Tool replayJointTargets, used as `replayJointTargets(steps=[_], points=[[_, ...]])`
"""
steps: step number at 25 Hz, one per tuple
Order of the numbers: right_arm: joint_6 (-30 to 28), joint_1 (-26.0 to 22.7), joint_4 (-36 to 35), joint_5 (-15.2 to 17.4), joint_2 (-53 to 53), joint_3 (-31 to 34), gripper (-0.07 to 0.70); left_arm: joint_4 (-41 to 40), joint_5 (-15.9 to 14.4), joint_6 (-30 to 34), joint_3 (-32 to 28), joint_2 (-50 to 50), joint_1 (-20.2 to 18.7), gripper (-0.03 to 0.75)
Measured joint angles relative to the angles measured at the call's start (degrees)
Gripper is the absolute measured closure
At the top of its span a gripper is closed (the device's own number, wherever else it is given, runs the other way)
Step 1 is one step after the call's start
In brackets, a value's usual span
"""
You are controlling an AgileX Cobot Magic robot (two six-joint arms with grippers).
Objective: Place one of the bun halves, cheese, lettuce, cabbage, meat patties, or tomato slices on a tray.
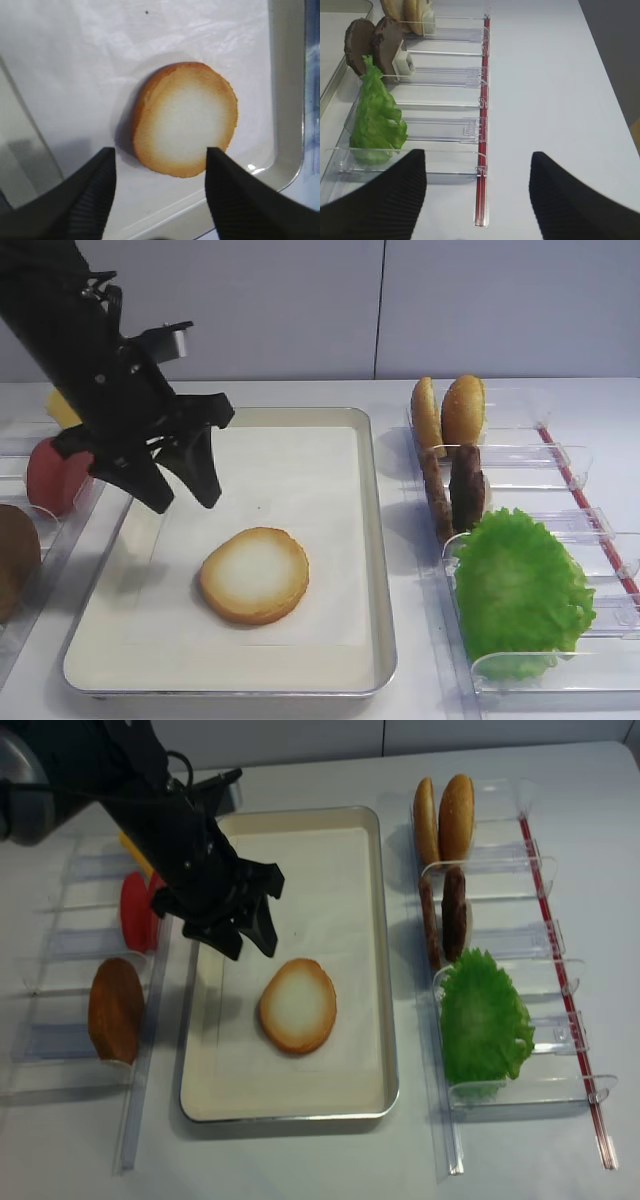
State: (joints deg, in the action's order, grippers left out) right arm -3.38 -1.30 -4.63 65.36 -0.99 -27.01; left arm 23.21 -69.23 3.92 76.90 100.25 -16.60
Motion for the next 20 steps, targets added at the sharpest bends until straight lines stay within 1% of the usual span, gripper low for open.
replayJointTargets(steps=[2, 6, 8, 12, 16, 20], points=[[0.0, 0.0, 0.0, 0.0, 0.0, 0.0, 0.188, -4.0, 0.0, -2.1, 0.0, -1.7, 0.0, 0.319], [0.0, 0.0, 0.0, 0.0, 0.0, 0.0, 0.188, -14.6, -0.3, -6.1, -1.0, -7.1, 0.0, 0.327], [0.0, 0.0, 0.0, 0.0, 0.0, 0.0, 0.188, -17.9, -0.5, -6.9, -2.0, -10.9, 0.0, 0.334], [0.0, 0.0, 0.0, 0.0, 0.0, 0.0, 0.188, -20.0, -0.9, -7.4, -5.7, -19.4, 0.0, 0.361], [0.0, 0.0, 0.0, 0.0, 0.0, 0.0, 0.188, -20.1, -1.4, -7.6, -10.7, -28.4, 0.0, 0.388], [0.0, 0.0, 0.0, 0.0, 0.0, 0.0, 0.188, -20.2, -1.7, -8.5, -15.9, -36.1, 0.0, 0.398]])
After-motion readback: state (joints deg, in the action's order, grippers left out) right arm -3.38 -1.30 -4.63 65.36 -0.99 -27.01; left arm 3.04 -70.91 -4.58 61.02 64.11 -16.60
